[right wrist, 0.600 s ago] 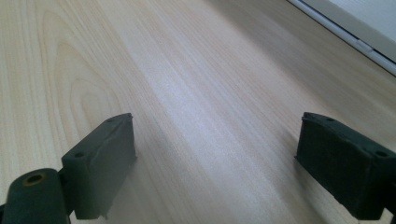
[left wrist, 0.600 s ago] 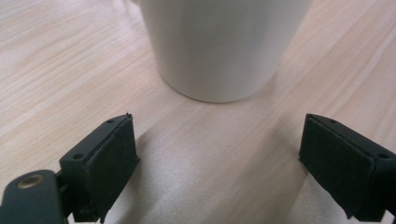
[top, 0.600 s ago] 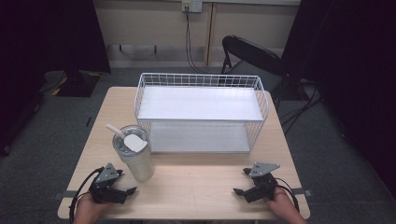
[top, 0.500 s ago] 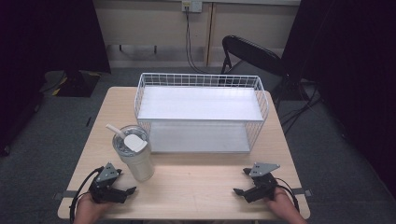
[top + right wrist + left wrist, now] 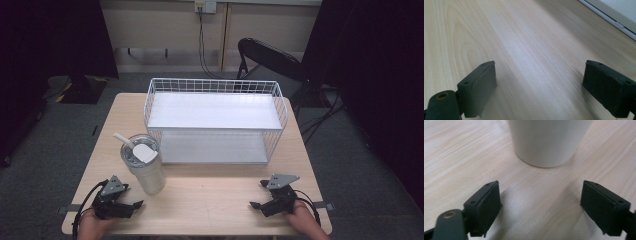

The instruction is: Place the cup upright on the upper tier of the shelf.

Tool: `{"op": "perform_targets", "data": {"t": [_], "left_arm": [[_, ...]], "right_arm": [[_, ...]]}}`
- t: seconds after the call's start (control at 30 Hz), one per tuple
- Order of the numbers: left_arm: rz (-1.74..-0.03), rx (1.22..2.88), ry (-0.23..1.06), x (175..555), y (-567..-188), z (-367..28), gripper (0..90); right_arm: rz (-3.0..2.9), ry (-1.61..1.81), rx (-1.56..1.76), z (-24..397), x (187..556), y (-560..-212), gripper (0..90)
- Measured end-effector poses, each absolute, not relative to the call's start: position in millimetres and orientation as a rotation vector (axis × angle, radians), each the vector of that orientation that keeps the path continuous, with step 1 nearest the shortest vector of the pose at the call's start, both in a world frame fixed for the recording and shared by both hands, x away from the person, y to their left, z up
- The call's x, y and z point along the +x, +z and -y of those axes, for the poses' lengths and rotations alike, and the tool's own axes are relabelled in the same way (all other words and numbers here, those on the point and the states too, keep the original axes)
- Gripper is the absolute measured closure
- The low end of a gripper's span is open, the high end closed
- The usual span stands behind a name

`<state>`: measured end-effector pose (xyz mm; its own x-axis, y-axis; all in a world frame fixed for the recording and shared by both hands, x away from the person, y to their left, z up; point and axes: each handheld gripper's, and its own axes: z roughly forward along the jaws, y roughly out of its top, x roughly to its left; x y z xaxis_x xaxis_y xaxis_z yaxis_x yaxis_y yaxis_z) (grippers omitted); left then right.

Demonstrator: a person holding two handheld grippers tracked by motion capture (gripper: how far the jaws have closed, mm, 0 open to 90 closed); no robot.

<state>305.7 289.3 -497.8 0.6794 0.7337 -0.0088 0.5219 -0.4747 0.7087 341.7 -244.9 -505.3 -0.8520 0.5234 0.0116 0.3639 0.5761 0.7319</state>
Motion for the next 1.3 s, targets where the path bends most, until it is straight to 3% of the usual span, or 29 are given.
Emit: {"op": "perform_targets", "data": {"t": [0.47, 1.3], "left_arm": [[-0.861, 2.046, 0.490, 303, -473, -282, 17.5], [-0.891, 1.863, 0.490, 310, -459, -284, 16.6]], "right_arm": [[-2.601, 1.137, 0.742, 245, 342, -505, 10.9], [-2.601, 1.137, 0.741, 245, 342, -505, 10.9]]}}
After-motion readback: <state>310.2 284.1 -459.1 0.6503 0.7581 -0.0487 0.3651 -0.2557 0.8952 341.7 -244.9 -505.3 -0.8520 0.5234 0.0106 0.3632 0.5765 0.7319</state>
